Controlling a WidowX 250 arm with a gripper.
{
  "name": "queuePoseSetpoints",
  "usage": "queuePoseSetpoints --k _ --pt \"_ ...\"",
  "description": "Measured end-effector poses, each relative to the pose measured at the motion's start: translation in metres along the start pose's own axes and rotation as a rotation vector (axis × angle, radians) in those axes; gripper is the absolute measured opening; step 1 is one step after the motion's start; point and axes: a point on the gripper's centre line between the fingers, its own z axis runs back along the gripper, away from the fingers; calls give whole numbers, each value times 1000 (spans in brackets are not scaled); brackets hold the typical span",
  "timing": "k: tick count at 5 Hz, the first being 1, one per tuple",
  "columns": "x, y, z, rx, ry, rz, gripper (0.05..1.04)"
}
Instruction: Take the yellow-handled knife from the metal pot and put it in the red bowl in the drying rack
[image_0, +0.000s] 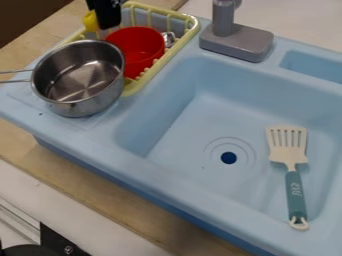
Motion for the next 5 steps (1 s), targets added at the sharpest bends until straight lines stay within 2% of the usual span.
queuePoseSetpoints --k 1,2,3,4,5 --pt "-4 -1 -23 -20 -71 -17 324" --pt "-1 -2 -36 7 -103 -71 324" --pt "2 -1 -33 32 -88 -83 324" --pt "8 0 -29 48 -94 -93 324" --pt "9 -2 -29 43 -93 -78 324"
